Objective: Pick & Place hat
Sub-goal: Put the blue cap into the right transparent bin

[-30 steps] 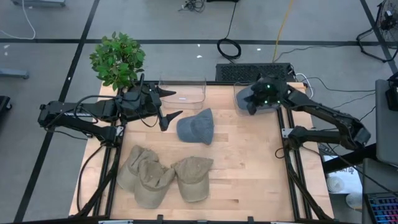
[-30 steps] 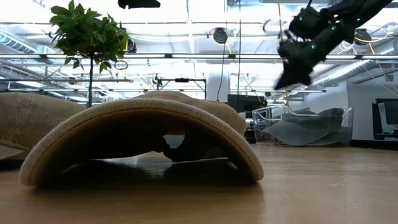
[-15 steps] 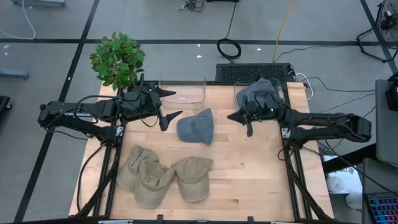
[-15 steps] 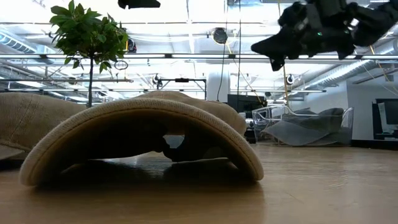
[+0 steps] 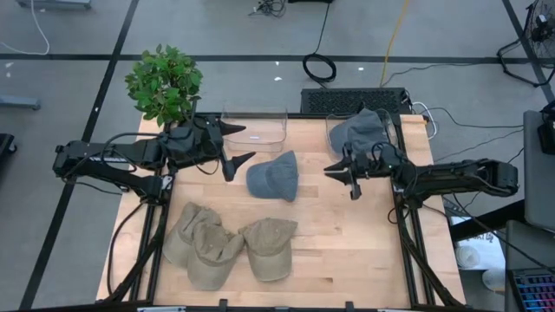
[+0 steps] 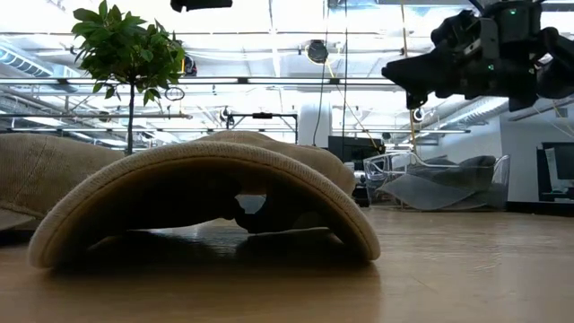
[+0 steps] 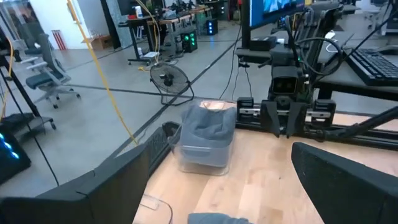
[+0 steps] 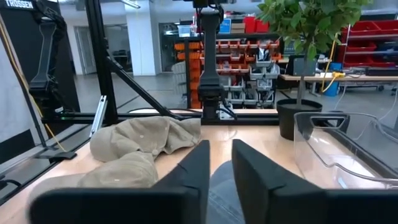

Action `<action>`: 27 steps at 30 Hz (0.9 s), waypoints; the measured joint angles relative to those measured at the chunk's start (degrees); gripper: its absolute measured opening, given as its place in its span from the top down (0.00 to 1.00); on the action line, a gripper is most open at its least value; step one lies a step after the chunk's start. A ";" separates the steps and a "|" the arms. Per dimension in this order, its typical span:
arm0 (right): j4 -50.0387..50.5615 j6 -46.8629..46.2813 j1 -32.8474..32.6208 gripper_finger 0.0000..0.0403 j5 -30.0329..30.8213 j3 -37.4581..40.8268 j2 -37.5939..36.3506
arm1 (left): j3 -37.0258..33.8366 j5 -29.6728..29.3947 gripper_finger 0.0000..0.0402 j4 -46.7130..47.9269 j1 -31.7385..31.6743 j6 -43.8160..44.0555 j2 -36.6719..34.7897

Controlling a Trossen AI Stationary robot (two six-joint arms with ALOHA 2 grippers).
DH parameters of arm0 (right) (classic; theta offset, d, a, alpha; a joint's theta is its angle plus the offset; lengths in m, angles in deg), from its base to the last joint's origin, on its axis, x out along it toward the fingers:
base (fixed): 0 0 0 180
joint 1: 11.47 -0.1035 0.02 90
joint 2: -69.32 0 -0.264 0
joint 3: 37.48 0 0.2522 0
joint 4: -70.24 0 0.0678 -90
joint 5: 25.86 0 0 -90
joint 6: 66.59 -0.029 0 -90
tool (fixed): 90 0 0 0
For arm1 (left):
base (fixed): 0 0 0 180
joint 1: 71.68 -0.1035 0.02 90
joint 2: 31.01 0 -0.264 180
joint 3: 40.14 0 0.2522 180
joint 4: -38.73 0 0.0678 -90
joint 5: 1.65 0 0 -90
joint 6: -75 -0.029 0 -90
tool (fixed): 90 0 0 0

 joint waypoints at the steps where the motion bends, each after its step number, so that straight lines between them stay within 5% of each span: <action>1: 0.01 0.00 0.00 0.81 -0.01 0.08 0.00 | 0.00 0.00 0.01 0.09 0.02 0.32 0.00; 9: 0.58 0.00 0.00 0.64 -0.02 0.17 0.00 | 0.00 0.05 0.01 -0.19 0.02 0.85 0.00; 17: 0.58 0.00 0.02 0.59 -0.02 0.17 0.00 | 0.00 0.12 0.01 0.03 -0.21 6.17 0.01; 23: 0.57 0.00 0.02 0.60 -0.03 0.17 0.00 | 0.05 10.75 0.01 6.34 0.30 12.09 3.00; 27: 0.60 0.00 0.02 0.60 -0.02 0.17 0.00 | 0.00 4.55 0.01 17.48 1.63 12.31 9.13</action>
